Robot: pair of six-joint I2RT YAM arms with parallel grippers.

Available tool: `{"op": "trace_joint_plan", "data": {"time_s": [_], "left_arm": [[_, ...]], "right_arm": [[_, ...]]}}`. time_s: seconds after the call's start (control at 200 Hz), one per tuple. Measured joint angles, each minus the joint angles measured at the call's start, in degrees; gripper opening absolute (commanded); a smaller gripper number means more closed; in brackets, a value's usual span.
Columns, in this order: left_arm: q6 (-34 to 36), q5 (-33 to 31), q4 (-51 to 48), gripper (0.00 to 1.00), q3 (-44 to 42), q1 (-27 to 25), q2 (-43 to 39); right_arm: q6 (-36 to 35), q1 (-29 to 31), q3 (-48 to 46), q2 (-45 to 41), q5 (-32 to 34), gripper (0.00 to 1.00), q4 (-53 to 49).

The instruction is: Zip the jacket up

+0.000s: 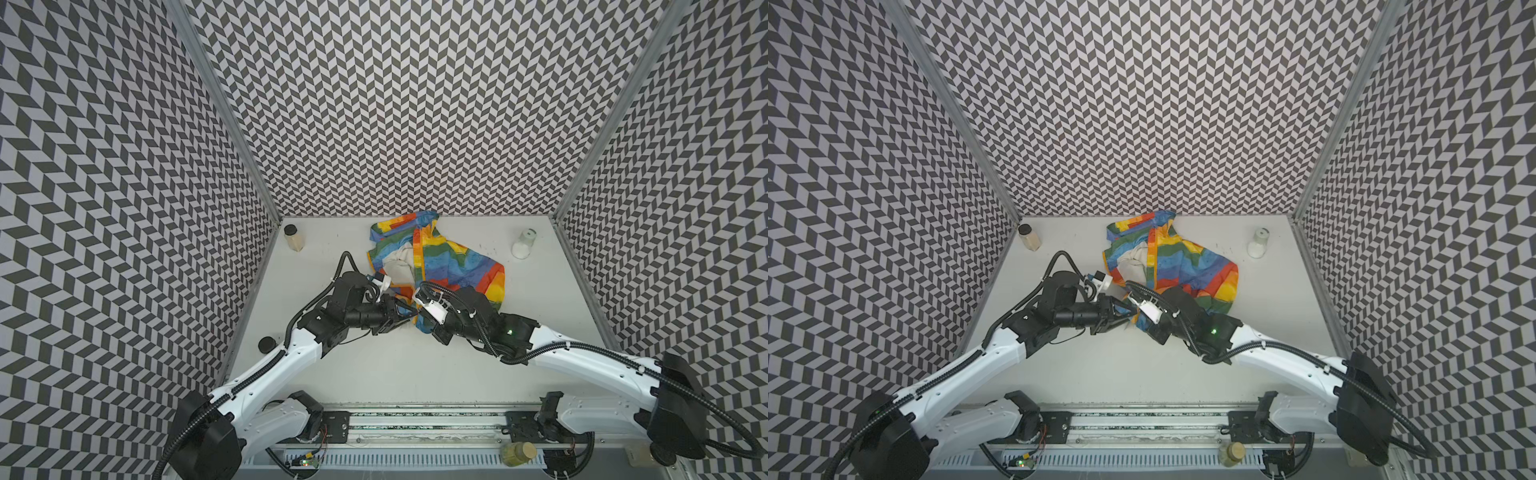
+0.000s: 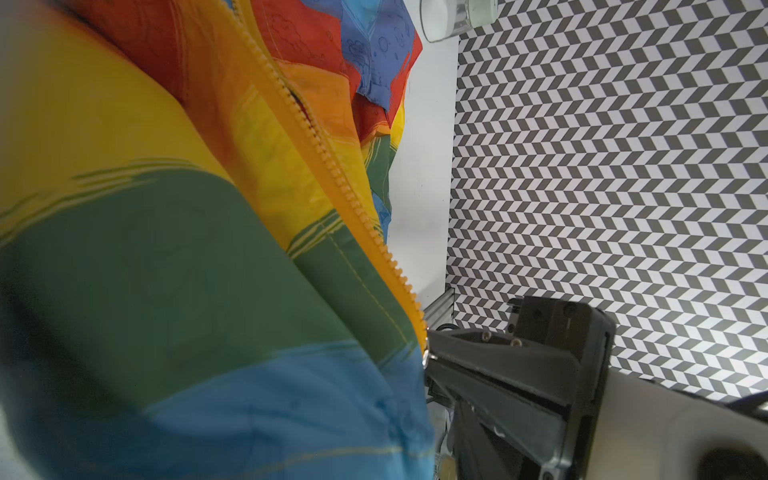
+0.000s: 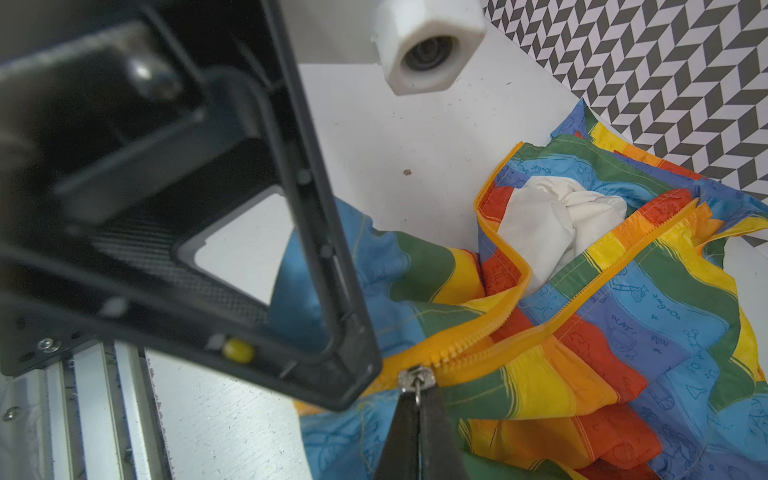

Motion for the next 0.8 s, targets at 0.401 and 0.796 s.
{"op": "trace_joint_plan", "data": {"time_s": [0.401, 0.796], "left_arm": [[0.83, 0.70, 1.18, 0.37, -1.05, -0.59, 0.20], [3.02, -1.01, -1.03, 0.00, -0.81, -1.05, 1.01]], "right_arm": [[0.94, -0.04, 1.33, 1.31, -1.07, 0.00, -0.24], [2.36, -0.04, 1.84, 2.03, -0.98, 0.00, -1.81]]}}
